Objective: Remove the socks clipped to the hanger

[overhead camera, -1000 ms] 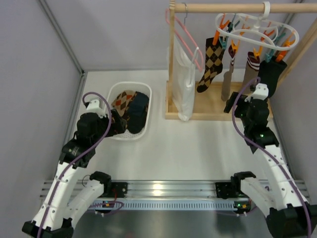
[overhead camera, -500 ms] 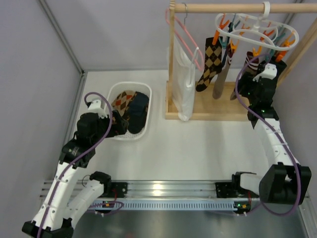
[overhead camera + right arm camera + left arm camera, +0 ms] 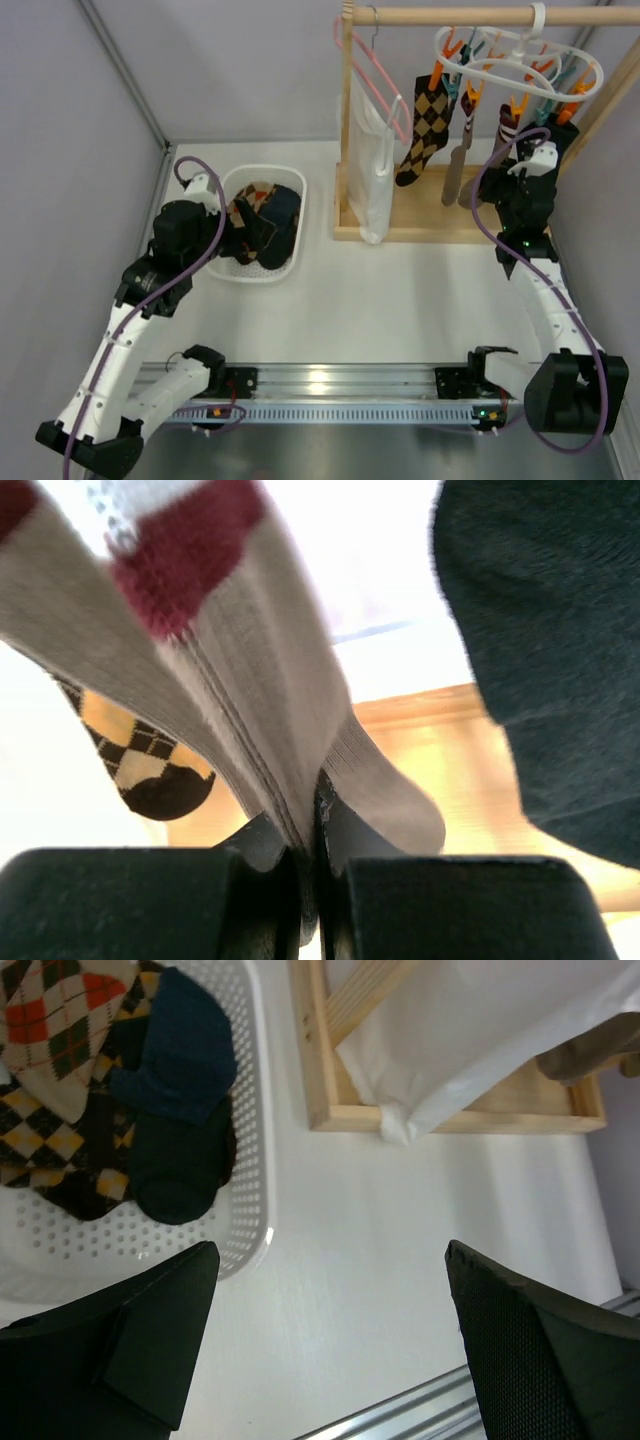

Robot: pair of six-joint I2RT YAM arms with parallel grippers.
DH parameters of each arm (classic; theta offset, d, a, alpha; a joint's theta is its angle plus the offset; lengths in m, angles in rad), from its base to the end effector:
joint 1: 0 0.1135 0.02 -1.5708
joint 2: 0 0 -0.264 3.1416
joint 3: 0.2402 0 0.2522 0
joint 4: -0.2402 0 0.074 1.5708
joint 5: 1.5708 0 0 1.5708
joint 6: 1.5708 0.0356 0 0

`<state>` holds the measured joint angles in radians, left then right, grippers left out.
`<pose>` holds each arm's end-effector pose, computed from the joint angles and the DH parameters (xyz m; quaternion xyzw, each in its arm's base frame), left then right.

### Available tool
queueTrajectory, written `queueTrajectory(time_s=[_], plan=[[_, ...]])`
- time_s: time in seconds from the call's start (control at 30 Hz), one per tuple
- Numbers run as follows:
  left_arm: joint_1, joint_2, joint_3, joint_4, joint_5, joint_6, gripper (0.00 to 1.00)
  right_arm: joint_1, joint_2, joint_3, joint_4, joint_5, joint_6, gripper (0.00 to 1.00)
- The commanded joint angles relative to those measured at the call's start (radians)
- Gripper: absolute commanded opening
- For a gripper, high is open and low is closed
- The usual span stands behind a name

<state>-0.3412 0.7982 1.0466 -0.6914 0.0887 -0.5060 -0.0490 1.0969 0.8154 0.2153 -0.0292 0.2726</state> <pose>0.1472 -0.0556 0.3740 -0.0459 0.8434 -0.2536 0.4714 0.2606 -0.0117 0.3307 0.1070 0.7222 0.0868 0.6778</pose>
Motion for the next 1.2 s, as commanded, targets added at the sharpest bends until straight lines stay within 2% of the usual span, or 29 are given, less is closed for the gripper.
queueTrajectory(time_s=[0.0,0.03,0.07,0.13,0.17,0.27,0.3,0.43,0.53,0.57,0.67,0.73,0.87,1.17], plan=[[-0.132,0.071,0.194,0.087,-0.061,-0.062,0.98,0.027,-0.061,-0.027,0.121,-0.02,0.031,0.01],[-0.192,0.111,0.232,0.087,-0.123,-0.063,0.98,0.032,-0.078,-0.031,0.124,-0.024,0.036,0.01],[-0.326,0.189,0.269,0.089,-0.226,-0.055,0.98,0.037,-0.086,-0.038,0.124,-0.028,0.037,0.01],[-0.491,0.278,0.4,0.086,-0.372,-0.033,0.98,0.041,-0.103,-0.05,0.121,-0.031,0.043,0.0],[-0.644,0.353,0.447,0.084,-0.494,-0.008,0.98,0.073,-0.109,-0.055,0.116,-0.032,0.046,0.0],[-0.801,0.479,0.619,0.087,-0.529,0.01,0.98,0.093,-0.129,-0.065,0.089,-0.04,0.066,0.0],[-0.82,0.514,0.668,0.087,-0.529,0.027,0.98,0.097,-0.137,-0.071,0.087,-0.041,0.076,0.0],[-0.942,0.735,1.041,0.085,-0.563,0.17,0.98,0.101,-0.213,-0.107,0.088,-0.075,0.126,0.0],[-0.941,0.921,1.258,0.081,-0.635,0.268,0.98,0.101,-0.265,-0.111,0.079,-0.083,0.14,0.0],[-0.937,0.968,1.394,0.084,-0.636,0.283,0.99,0.101,-0.279,-0.107,0.07,-0.087,0.143,0.0],[-0.888,1.101,1.574,0.098,-0.52,0.284,0.99,0.101,-0.305,-0.084,0.036,-0.115,0.14,0.0],[-0.836,1.139,1.577,0.153,-0.422,0.273,0.98,0.103,-0.325,-0.078,0.015,-0.115,0.137,0.0],[-0.777,1.194,1.552,0.336,-0.322,0.279,0.99,0.103,-0.344,-0.081,0.009,-0.129,0.143,0.0],[-0.723,1.32,1.52,0.631,-0.202,0.323,0.98,0.103,-0.341,-0.099,-0.019,-0.137,0.106,0.0]])
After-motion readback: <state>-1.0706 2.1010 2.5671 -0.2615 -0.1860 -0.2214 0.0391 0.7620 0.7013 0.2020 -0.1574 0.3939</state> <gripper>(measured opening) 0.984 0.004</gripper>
